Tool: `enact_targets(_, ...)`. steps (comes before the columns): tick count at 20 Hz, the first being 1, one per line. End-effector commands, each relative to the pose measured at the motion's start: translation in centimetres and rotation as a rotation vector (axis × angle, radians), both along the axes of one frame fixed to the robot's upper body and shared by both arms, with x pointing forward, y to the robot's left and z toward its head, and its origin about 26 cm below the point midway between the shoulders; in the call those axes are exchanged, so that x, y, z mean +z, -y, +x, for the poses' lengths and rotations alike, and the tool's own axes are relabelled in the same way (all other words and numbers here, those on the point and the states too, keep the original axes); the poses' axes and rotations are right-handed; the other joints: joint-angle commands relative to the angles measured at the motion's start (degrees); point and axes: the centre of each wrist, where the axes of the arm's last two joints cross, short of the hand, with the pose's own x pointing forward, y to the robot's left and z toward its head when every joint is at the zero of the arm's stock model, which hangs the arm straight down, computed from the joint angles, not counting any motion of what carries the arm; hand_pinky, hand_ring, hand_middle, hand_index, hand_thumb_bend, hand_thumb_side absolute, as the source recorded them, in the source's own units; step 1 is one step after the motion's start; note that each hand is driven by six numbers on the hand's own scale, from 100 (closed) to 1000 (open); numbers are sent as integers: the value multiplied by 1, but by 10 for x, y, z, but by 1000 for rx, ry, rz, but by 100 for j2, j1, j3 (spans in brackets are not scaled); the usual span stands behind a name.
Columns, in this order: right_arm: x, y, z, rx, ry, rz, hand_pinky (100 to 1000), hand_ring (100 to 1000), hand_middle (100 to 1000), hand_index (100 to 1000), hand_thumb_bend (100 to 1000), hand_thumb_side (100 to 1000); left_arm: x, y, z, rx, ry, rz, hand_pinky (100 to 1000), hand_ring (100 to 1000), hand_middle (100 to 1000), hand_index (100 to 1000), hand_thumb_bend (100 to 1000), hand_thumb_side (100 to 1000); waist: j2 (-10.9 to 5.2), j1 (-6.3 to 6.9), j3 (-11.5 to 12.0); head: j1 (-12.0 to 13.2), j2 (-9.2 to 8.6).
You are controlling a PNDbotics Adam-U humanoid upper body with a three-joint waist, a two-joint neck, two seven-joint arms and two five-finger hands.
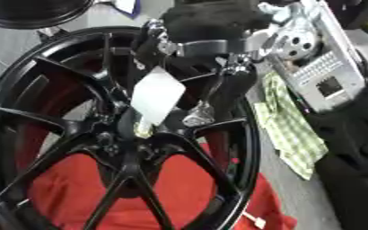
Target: Pull the pin out of the wheel hub.
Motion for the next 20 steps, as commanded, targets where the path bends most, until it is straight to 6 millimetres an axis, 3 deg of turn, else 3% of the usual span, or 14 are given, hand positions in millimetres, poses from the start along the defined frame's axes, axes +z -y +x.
enact_targets(1,18,10,-9,-9,41,41,748,646,287,472,122,100,5,-2,-2,2,14,14,761,620,550,668,100,812,-164,43,-4,-31,-79)
enact_targets(13,42,35,-11,-83,52,184,745,640,269,464,100,100,4,-2,-2,0,9,9,762,620,550,668,100,814,-189,24,16,-180,-170)
enact_targets(20,63,76,-3,-188,28,387,746,636,253,456,100,100,3,-2,-2,5,6,6,763,620,550,668,100,814,-187,13,18,-188,-273)
